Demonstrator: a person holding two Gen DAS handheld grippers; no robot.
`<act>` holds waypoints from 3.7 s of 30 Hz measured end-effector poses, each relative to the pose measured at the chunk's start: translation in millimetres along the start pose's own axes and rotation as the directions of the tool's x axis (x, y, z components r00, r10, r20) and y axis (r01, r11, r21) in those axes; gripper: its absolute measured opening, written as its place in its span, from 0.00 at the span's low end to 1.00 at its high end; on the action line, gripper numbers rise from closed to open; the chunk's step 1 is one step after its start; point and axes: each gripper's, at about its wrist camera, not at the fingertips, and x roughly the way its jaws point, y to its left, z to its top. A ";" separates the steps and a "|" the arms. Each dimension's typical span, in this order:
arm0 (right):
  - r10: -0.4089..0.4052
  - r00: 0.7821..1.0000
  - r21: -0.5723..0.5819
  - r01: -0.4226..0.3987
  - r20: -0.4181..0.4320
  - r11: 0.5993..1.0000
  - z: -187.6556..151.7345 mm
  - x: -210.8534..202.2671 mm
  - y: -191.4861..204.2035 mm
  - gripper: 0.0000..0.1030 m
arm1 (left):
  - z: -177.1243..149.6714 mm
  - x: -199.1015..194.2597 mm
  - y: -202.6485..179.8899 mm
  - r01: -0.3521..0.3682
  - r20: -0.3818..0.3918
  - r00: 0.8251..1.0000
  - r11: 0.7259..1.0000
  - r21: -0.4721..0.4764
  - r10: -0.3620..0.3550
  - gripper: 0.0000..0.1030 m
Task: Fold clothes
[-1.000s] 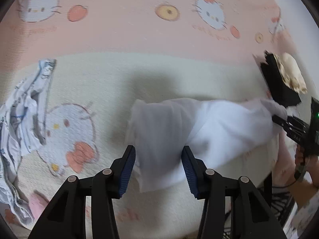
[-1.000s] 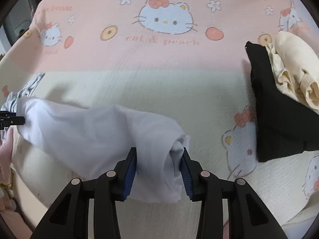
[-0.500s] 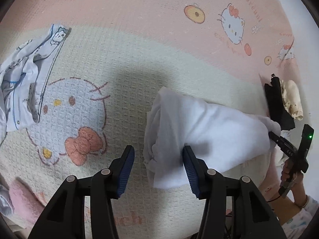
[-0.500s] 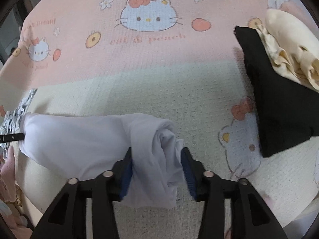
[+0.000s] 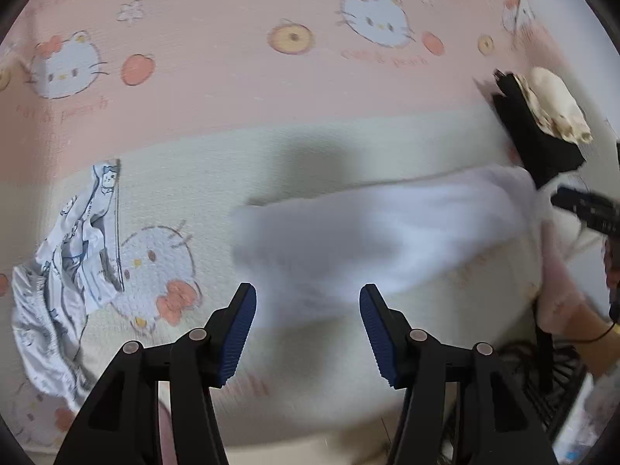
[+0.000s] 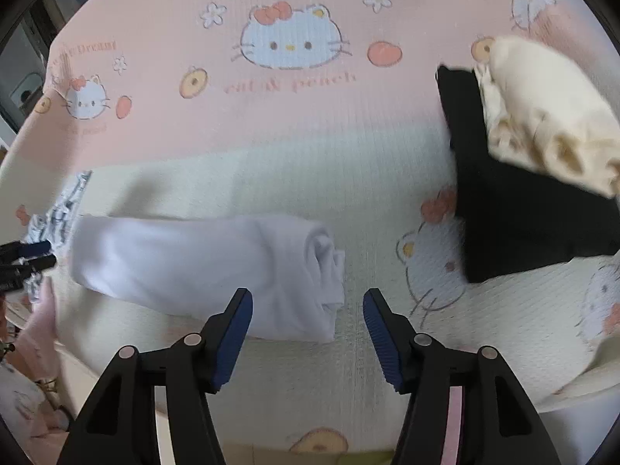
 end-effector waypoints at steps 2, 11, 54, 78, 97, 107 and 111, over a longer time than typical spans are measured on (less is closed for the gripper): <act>-0.026 1.000 -0.045 0.026 -0.009 0.999 13.6 -18.3 7.8 0.65 | 12.5 -15.3 -12.6 -0.002 -0.036 0.999 1.000 0.007 0.003 0.51; -0.062 0.989 -0.103 0.076 0.133 0.992 29.0 -100.0 43.5 0.72 | 39.8 -75.9 -37.7 -0.013 0.094 0.995 0.998 -0.067 0.019 0.51; 0.324 0.879 0.662 -0.476 0.349 0.579 -122.6 86.2 -8.6 0.76 | -99.1 108.5 33.9 0.637 0.602 0.764 0.423 -0.644 -0.232 0.60; 0.258 0.838 0.678 -0.543 0.481 0.496 -81.8 107.5 -33.5 0.92 | -36.0 134.1 42.8 0.722 0.690 0.691 0.253 -0.644 -0.217 0.78; 0.225 0.836 0.755 -0.549 0.501 0.357 -91.6 111.4 -48.8 0.46 | -33.9 132.5 24.8 0.691 0.683 0.723 0.129 -0.712 -0.102 0.93; 0.154 0.880 0.703 -0.455 0.449 0.546 -80.7 106.4 -35.3 0.44 | -10.6 119.5 -6.8 0.493 0.591 0.804 0.489 -0.720 0.061 0.83; 0.117 0.898 0.658 -0.393 0.423 0.642 -74.6 103.7 -27.9 0.40 | 7.9 118.3 -28.0 0.266 0.499 0.846 0.665 -0.698 0.186 0.57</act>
